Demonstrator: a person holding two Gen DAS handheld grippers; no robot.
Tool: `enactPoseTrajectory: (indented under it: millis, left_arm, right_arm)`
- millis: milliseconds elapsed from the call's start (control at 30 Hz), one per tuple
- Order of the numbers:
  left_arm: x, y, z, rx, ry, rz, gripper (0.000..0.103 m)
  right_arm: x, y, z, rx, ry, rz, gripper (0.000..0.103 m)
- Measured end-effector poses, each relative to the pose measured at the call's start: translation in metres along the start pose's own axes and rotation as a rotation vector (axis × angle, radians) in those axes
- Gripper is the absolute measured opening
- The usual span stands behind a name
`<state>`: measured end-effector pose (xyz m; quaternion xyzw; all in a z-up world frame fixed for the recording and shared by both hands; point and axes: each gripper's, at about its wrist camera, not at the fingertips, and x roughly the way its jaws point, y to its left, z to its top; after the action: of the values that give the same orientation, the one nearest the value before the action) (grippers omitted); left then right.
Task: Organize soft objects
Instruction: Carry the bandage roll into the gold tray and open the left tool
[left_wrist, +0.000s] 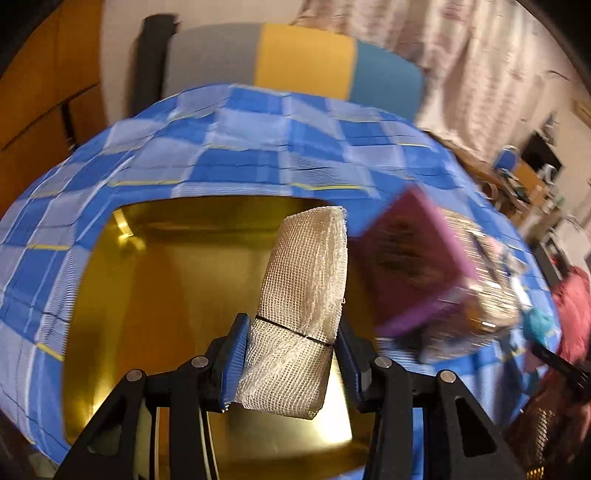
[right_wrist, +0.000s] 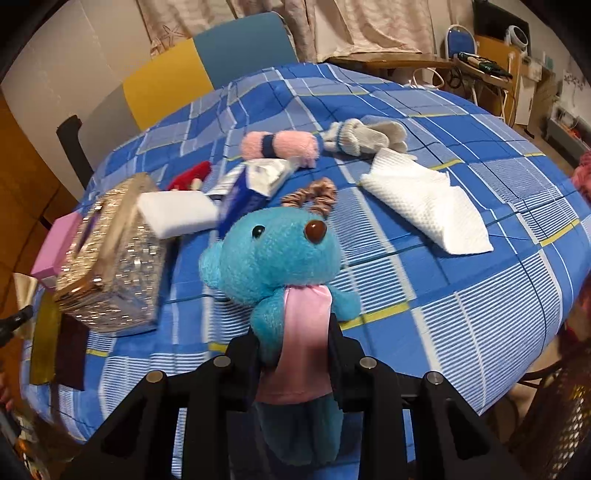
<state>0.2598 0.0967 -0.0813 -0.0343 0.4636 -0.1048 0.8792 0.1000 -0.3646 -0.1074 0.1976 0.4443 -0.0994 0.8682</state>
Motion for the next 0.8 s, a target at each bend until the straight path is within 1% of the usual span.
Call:
enactPoseTrajectory:
  millis: [267, 400, 467, 500, 600, 667, 733, 800]
  left_arm:
    - [0.053, 0.076, 0.018, -0.073, 0.083, 0.183, 0.045]
    - [0.072, 0.094, 0.028, -0.089, 0.108, 0.223, 0.046]
    - [0.081, 0.102, 0.034, -0.106, 0.116, 0.256, 0.047]
    - [0.083, 0.105, 0.035, -0.117, 0.121, 0.264, 0.047]
    - [0.085, 0.115, 0.043, -0.163, 0.131, 0.247, 0.051]
    - [0.076, 0.119, 0.045, -0.188, 0.098, 0.231, 0.057]
    - [0.066, 0.123, 0.047, -0.214, 0.07, 0.232, 0.065]
    - [0.055, 0.128, 0.05, -0.241, 0.046, 0.22, 0.065]
  right_arm:
    - [-0.034, 0.029, -0.009, 0.02, -0.048, 0.043, 0.031]
    - [-0.049, 0.036, -0.011, 0.031, -0.068, 0.048, 0.031]
    - [-0.055, 0.039, -0.011, 0.028, -0.078, 0.043, 0.031]
    - [-0.057, 0.04, -0.01, 0.03, -0.08, 0.043, 0.031]
    - [-0.065, 0.044, -0.007, 0.038, -0.097, 0.044, 0.031]
    - [-0.069, 0.049, -0.006, 0.023, -0.114, 0.04, 0.031]
    - [-0.075, 0.059, -0.004, -0.003, -0.135, 0.045, 0.031]
    - [-0.078, 0.069, -0.002, -0.026, -0.148, 0.06, 0.031]
